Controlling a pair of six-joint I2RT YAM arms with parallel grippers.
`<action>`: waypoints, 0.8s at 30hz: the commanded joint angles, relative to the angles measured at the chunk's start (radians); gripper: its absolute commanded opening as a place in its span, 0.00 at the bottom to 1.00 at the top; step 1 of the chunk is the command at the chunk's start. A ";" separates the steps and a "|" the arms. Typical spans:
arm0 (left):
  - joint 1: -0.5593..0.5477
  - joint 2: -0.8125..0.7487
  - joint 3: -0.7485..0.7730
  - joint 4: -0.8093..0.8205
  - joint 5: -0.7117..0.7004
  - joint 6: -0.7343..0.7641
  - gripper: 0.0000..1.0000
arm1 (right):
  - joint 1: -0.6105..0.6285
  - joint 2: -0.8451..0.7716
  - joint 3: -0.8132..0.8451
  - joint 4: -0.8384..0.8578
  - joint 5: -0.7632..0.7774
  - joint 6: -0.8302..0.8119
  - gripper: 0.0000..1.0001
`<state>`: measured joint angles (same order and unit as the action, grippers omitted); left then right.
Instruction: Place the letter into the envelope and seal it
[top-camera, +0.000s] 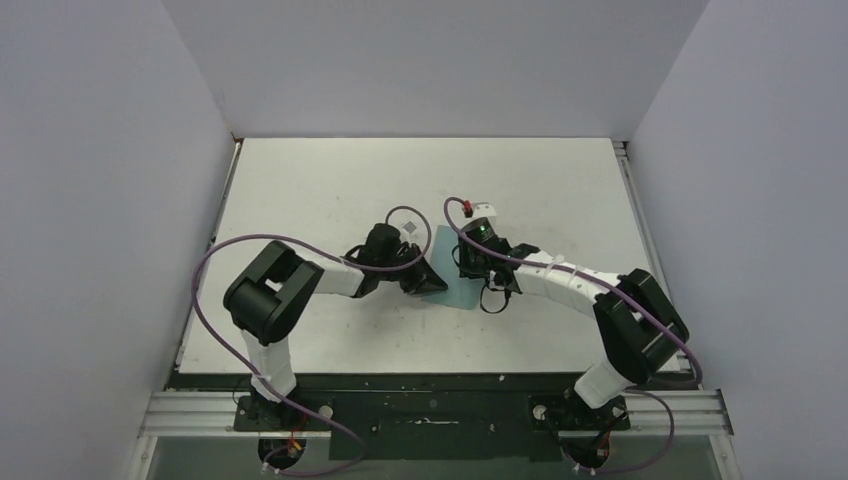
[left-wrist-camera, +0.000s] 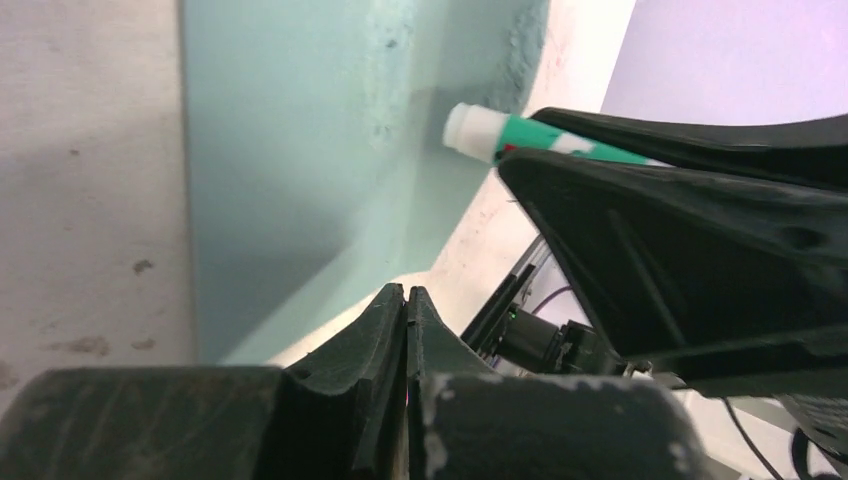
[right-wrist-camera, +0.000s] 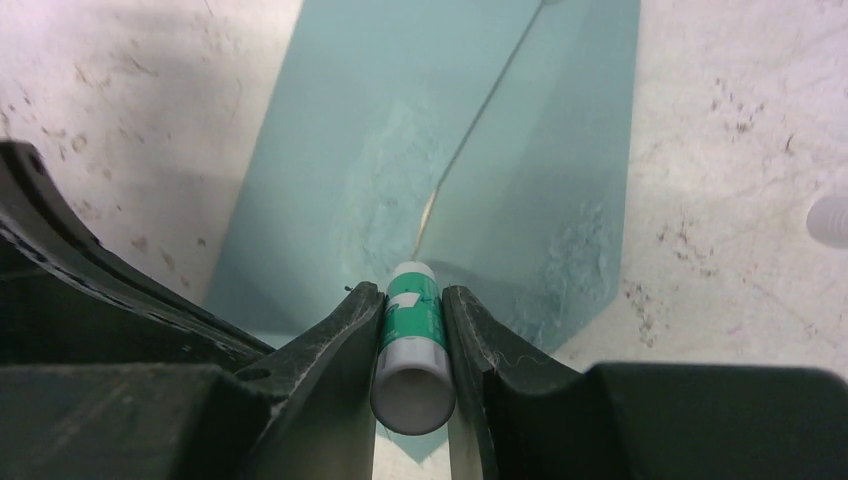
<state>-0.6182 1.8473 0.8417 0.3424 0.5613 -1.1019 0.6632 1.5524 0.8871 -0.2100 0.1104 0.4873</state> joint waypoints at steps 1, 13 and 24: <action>0.009 0.036 -0.036 0.178 -0.056 -0.060 0.00 | 0.030 0.045 0.070 0.090 0.085 0.002 0.05; 0.025 0.101 -0.044 -0.087 -0.153 -0.004 0.00 | 0.106 0.157 0.079 0.140 0.228 -0.016 0.05; 0.065 0.124 -0.107 -0.072 -0.105 -0.006 0.00 | 0.049 0.262 0.131 0.155 0.285 0.014 0.05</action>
<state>-0.5785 1.9278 0.7971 0.4046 0.5167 -1.1454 0.7555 1.7527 0.9718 -0.0578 0.3569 0.4858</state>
